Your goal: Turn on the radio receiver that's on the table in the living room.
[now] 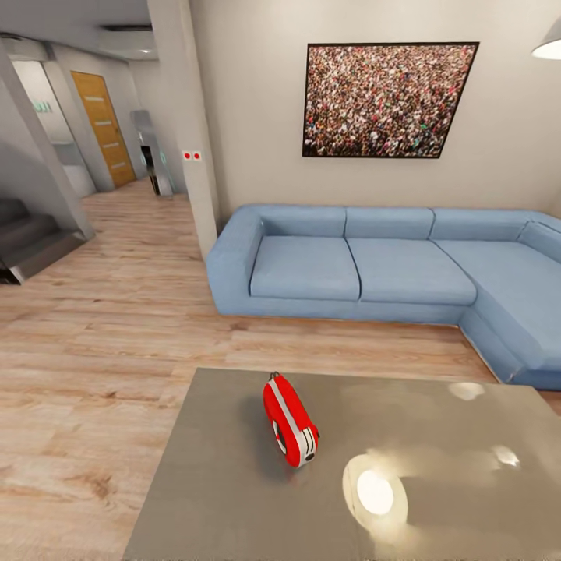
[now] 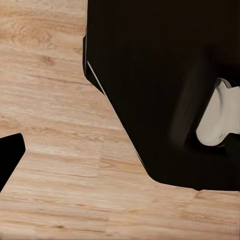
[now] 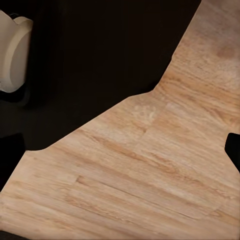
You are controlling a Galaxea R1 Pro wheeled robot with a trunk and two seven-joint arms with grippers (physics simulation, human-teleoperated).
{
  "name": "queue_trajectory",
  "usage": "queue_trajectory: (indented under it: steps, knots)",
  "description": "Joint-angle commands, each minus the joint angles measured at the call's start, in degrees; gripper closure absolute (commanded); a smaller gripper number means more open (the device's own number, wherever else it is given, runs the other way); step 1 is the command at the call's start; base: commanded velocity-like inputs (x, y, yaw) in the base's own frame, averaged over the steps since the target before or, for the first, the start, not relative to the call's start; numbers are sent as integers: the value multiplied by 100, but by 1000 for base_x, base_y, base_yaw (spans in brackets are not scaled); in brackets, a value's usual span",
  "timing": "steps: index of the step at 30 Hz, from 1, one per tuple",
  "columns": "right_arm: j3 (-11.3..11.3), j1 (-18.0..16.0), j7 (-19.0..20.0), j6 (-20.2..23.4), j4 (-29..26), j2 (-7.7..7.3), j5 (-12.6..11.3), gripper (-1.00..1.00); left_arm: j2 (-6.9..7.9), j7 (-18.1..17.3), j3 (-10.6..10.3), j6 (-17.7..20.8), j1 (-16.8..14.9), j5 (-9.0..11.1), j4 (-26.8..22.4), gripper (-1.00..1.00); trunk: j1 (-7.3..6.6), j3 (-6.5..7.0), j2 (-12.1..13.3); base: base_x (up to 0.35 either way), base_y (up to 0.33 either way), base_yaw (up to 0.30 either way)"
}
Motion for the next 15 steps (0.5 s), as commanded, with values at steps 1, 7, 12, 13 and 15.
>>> queue_trajectory:
  steps: [1, 7, 12, 13, 15]
  knots:
    - [0, 0, 0, 0, 0, 1, 0, -100, 1, 0, 0, 0, 0, 0, 0, -100, 0, -10, 0, 0, 0, 0]
    - [0, 0, 0, 0, 0, 1, 0, -100, 0, 0, 0, 0, 0, 0, 0, -100, 0, -65, 0, 0, 0, 0]
    - [0, 0, 0, 0, 0, 2, 0, -100, 3, 0, 0, 0, 0, 0, 0, -100, 0, -111, 0, 0, 0, 0]
    - [0, 0, 0, 1, 0, 2, 0, -100, 3, 0, 0, 0, 0, 0, 0, -100, 0, -120, 0, 0, 0, 0]
    - [0, 0, 0, 0, -3, 0, 0, -100, 3, 0, 0, 0, 0, 0, 0, -100, 0, -139, 0, 0, 0, 0]
